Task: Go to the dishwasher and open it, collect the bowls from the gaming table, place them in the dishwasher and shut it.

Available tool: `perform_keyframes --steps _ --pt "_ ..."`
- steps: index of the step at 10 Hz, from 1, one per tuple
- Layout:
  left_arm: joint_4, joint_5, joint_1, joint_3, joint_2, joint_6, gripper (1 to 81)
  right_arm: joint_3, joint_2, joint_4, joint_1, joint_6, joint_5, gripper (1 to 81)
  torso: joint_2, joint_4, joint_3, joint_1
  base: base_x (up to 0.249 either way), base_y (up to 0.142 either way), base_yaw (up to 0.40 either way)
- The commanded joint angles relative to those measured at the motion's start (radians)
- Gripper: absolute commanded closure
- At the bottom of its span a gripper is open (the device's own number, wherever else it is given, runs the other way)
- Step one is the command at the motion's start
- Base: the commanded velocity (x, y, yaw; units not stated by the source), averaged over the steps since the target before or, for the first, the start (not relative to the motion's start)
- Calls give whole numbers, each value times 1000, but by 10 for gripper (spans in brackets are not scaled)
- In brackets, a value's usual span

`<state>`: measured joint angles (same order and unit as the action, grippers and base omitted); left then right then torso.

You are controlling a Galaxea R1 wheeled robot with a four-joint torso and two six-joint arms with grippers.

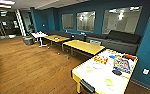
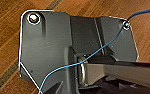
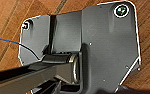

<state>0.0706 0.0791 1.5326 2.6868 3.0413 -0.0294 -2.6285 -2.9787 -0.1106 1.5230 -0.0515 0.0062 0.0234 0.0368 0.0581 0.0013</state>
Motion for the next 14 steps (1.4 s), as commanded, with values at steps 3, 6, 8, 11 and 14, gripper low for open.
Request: perform_keyframes --steps 3,6,8,11,14 --pt "-3 -52 -39 -4 4 2 10 19 4 -6 -48 4 -57 10 0 0 0 0 134 75 0" --pt "-2 -52 -39 -4 4 2 10 18 16 -3 -49 4 -57 10 0 0 0 0 132 71 0" --pt "-2 -52 -39 -4 4 2 10 18 14 -1 -45 2 -57 10 0 0 0 0 129 69 0" --pt "-2 -52 -39 -4 5 2 10 18 11 -1 -40 2 -57 10 0 0 0 0 127 68 0" --pt "-2 -52 -39 -4 5 2 10 18 8 -1 -40 2 -57 10 0 0 0 0 124 68 0"
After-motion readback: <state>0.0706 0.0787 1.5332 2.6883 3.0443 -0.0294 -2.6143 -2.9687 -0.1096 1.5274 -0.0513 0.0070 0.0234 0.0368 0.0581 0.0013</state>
